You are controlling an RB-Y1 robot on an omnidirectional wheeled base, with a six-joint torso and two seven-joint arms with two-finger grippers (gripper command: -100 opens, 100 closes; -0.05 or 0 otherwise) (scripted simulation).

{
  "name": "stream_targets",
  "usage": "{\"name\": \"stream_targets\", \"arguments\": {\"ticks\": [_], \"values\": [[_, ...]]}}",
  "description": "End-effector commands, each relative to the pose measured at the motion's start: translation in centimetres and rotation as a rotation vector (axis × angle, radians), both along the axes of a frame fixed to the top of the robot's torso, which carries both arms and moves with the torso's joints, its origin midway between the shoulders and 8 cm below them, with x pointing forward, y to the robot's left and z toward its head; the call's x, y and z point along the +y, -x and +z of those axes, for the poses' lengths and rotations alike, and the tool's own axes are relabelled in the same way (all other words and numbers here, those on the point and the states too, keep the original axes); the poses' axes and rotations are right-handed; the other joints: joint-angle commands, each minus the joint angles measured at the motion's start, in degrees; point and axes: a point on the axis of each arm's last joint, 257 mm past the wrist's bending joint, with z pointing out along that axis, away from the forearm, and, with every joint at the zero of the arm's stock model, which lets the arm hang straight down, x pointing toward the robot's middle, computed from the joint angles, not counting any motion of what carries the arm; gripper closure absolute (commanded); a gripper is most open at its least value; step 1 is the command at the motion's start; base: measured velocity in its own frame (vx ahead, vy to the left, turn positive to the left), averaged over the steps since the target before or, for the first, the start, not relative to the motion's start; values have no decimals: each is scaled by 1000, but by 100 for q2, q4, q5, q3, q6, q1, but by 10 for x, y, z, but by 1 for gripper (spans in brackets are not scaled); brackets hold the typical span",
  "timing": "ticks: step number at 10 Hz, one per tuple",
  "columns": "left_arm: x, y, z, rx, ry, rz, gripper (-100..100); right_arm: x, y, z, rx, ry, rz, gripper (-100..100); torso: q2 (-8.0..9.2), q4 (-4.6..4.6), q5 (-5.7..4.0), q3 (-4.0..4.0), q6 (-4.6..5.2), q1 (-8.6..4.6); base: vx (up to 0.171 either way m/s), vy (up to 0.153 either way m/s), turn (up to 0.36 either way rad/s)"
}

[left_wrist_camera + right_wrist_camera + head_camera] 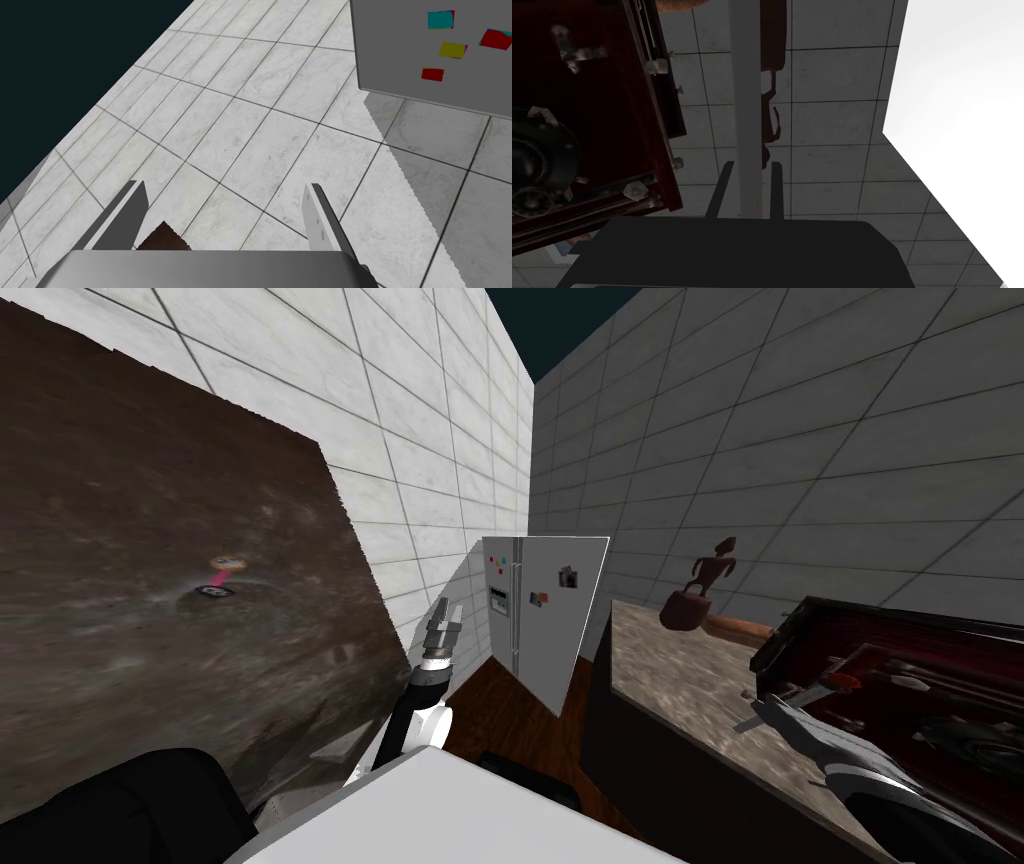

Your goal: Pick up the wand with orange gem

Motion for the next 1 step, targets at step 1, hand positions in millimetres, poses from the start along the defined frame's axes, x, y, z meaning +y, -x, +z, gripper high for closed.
{"name": "stream_targets", "arguments": {"ticks": [1], "values": [[0,0,0,0,0,0,0,0,0,0,0,0,0,0,0,0,0,0,0,0,0,0,0]]}}
